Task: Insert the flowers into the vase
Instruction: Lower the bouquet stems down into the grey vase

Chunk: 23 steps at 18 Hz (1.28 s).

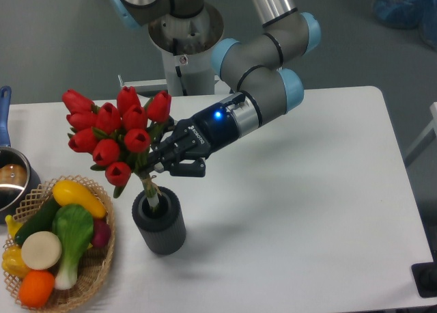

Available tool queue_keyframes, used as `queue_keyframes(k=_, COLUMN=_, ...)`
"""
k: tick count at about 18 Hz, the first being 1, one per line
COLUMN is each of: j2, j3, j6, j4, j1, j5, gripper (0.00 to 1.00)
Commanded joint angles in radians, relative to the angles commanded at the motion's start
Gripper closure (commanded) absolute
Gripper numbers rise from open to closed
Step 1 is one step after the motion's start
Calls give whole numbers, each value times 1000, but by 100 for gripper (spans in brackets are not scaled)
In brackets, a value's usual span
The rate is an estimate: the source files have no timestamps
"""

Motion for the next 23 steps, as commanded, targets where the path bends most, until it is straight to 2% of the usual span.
queue_keyframes(k=4, j2=-29, j3=11, j6=28, j4=0, j1=-11, j5=2, gripper=83)
queue_keyframes(k=10, j2=-31, j3=-9, j6=25, j4=-1, j1=-14, j5=43, gripper=83)
queue_keyframes(k=23, j2=-68, j3=-18, j6=31, j4=2, j1=-14, j5=41, gripper=83)
